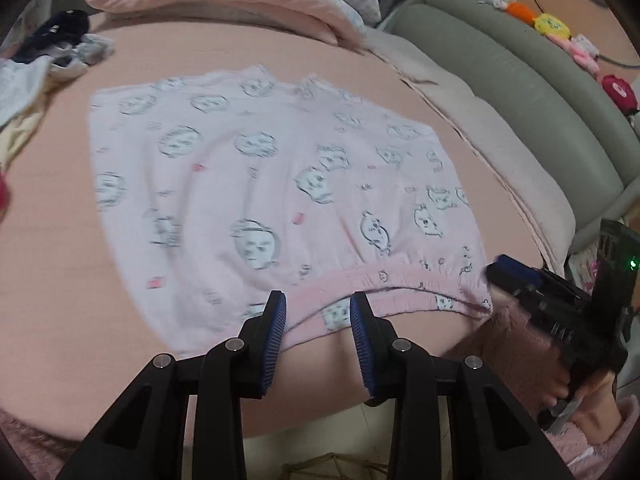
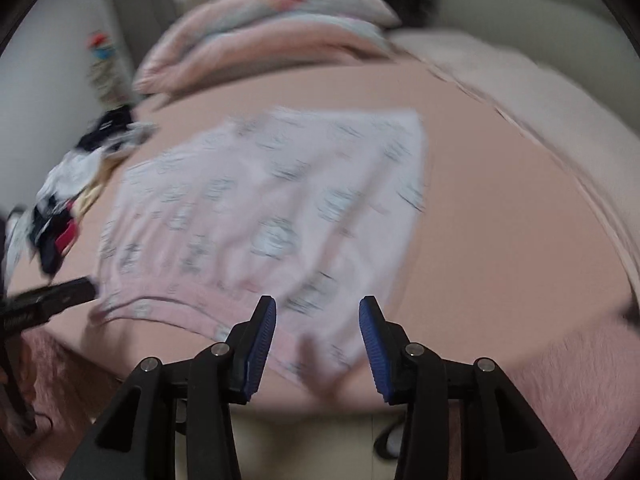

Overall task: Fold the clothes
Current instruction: 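Lift and lay the pink pants flat with both tools, then open them, then grasp the elastic waistband with the left tool while the right tool grasps it too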

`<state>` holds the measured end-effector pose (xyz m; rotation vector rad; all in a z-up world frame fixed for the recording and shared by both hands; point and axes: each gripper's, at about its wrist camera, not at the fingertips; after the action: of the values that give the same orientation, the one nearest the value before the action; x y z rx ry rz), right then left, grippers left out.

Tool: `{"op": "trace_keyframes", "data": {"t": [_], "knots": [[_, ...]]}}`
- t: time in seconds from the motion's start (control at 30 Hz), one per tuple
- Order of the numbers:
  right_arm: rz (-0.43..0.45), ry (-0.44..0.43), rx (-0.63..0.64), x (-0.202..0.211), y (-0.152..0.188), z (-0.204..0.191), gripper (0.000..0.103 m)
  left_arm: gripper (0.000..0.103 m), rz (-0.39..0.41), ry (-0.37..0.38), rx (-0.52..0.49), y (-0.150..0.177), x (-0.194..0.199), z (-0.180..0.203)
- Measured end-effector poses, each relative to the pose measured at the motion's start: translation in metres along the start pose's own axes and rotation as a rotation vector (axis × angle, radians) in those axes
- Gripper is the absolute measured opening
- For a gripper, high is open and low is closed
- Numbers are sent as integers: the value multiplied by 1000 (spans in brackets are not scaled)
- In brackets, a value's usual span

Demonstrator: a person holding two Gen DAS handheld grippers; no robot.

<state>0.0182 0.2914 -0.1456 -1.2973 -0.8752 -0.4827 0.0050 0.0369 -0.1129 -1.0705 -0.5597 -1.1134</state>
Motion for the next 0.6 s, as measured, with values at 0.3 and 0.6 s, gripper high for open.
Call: {"op": "trace_keyframes", "data": {"t": [0.3, 0.6], "knots": [[-82, 55, 215, -36, -1, -33, 43, 31, 26, -161, -187, 9, -28, 28], [-80, 50, 321, -35, 1, -51, 46, 24, 57, -245, -337, 10, -47, 47]]}}
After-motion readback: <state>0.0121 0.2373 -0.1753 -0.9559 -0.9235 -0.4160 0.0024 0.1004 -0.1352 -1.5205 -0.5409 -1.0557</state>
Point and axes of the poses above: each gripper's, at about its wrist camera, not at the fingertips, and x roughly against the way its jaws point, z to its right, y to its underside, and after that the axes turned 13 degrees about x, right-handed
